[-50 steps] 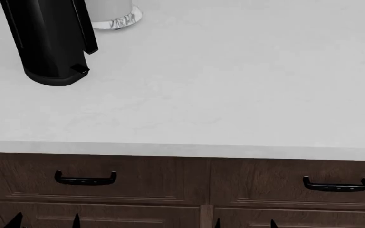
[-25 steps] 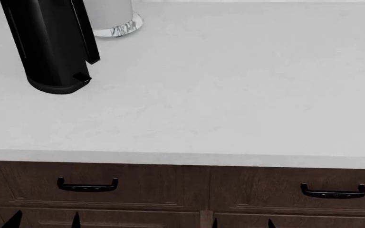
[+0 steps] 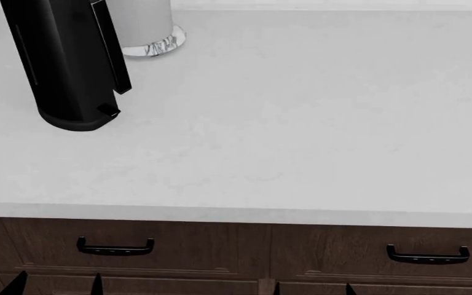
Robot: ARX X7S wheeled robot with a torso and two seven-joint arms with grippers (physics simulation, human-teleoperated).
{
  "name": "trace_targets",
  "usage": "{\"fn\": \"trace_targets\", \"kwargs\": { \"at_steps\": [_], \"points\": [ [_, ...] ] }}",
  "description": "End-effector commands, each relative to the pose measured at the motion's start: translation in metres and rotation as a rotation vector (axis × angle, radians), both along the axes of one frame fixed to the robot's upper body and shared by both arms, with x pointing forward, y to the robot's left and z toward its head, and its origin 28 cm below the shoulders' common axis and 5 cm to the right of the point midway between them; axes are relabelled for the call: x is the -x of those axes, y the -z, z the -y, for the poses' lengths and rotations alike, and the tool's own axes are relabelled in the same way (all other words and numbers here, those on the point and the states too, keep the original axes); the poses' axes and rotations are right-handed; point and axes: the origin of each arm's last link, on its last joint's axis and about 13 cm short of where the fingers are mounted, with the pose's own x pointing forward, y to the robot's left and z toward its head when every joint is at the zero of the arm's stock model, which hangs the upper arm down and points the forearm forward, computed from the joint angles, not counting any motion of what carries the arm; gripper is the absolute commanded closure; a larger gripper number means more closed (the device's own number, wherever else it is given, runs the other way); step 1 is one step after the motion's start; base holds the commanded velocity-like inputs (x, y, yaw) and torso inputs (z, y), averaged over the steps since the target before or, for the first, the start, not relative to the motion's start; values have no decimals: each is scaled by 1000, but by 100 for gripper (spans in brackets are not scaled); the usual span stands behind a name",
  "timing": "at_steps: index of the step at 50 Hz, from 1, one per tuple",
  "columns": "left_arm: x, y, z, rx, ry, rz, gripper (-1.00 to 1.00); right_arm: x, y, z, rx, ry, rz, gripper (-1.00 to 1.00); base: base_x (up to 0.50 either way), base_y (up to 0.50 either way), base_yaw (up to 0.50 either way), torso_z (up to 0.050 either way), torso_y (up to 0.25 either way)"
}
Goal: Close the lid of the electric kettle.
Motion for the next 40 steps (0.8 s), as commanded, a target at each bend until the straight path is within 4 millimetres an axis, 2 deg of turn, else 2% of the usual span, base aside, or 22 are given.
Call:
{"fn": "trace_targets", "kwargs": {
  "at_steps": [1,6,13,14,16,23,30,34,40],
  "points": [
    [0,0,0,-1,-1,1,-100,0,-1,0,-4,-6,4,-100,0,0,0,50,0],
    [4,-4,0,21,15,27,-100,1,-2,0,-9,-9,7,-100,0,0,0,40,0],
    [11,-55,-8,10,32,21,-100,4,-40,9,-37,-30,-23,-100,0,0,0,0,0],
    [13,-61,-9,3,34,20,-100,4,-45,10,18,-22,-7,-100,0,0,0,0,0],
    [17,-72,-11,21,51,11,-100,4,-55,12,20,-24,2,-100,0,0,0,0,0],
    [25,-93,-11,-42,74,14,-100,8,-75,16,73,-45,6,-100,0,0,0,0,0],
    [21,-109,-15,-72,113,5,-100,4,-98,20,107,-84,6,-100,0,0,0,0,0],
    [25,-130,-18,-120,117,44,-100,2,-112,23,130,-102,28,-100,0,0,0,0,0],
    [28,-147,-24,-147,112,73,-100,2,-133,26,152,-114,55,-100,0,0,0,0,0]
  ]
}}
